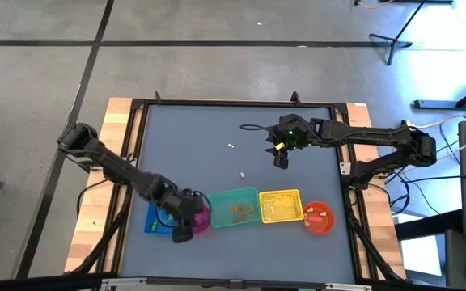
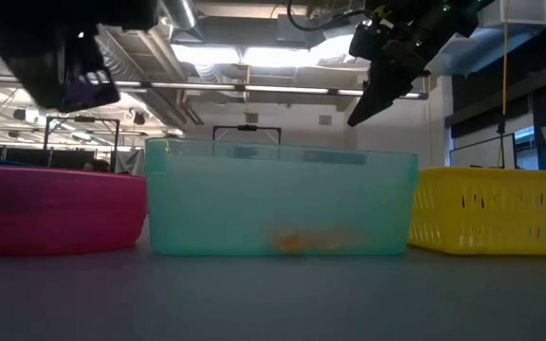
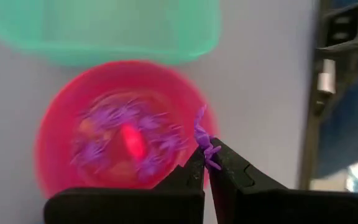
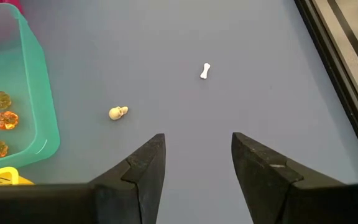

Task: Sort Halloween decoration
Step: Put the purple spider toy into the pink bin, then put the white skull toy into the orange bin

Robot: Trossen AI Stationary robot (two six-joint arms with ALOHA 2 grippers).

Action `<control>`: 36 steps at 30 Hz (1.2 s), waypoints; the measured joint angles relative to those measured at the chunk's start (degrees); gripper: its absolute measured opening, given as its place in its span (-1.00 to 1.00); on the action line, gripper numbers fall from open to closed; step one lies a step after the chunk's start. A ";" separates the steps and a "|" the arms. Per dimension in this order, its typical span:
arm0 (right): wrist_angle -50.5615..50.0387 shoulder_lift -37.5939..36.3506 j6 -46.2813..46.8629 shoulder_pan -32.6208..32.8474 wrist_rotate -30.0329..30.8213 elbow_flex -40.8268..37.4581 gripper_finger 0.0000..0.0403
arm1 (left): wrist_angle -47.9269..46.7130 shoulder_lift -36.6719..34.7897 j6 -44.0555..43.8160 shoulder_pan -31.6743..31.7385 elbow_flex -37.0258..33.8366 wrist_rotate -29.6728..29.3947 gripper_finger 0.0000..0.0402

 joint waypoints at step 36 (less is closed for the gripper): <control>19.19 15.10 30.50 4.03 -1.35 0.02 -0.10 | -5.04 -0.07 -12.32 -1.26 0.00 -5.34 -0.46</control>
